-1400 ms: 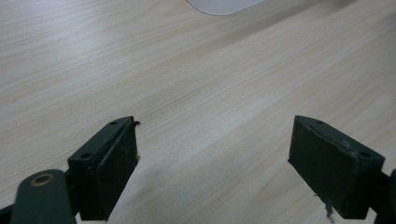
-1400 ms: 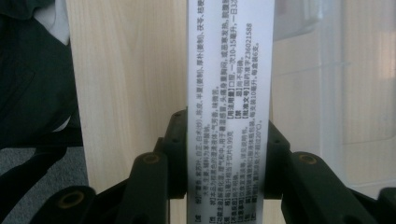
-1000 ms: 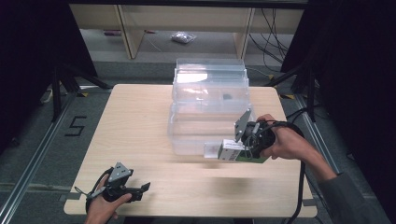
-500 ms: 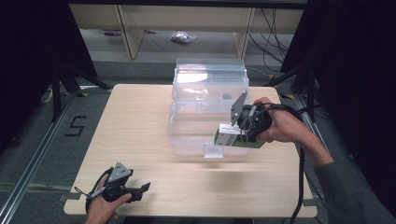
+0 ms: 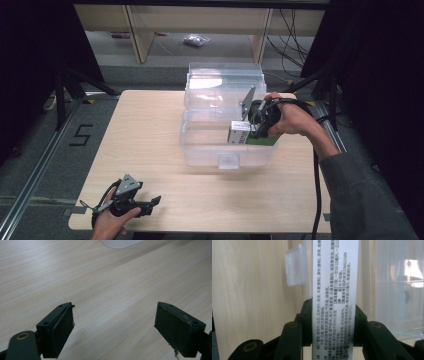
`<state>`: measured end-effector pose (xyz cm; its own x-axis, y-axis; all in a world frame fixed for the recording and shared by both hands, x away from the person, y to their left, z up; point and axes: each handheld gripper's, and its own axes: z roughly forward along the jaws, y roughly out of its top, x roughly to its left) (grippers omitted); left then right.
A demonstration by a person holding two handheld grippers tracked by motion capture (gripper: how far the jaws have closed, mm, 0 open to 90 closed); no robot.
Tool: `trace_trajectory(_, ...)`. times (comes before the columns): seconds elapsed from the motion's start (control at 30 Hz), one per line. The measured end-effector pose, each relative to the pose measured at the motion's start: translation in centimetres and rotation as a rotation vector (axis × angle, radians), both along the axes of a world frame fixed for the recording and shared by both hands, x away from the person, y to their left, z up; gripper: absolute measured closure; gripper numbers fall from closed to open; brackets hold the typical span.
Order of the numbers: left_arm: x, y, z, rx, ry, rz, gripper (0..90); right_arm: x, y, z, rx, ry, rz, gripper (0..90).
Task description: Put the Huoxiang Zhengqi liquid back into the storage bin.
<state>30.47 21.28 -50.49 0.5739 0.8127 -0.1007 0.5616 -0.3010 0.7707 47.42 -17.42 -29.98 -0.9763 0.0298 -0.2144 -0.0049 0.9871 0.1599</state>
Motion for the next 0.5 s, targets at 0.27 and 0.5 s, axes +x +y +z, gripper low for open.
trace_trajectory(0.27, 0.0, 0.0, -0.1, -0.017, -0.008, 0.010, 14.9, 2.0, -0.2, -1.8, -0.006, 0.045, -0.046, 64.2)
trace_trajectory(0.5, 0.0, 0.1, 0.0, 0.009, 0.005, -0.009, 14.9, 3.2, -0.5, -3.8, -0.013, 0.062, -0.032, 64.2)
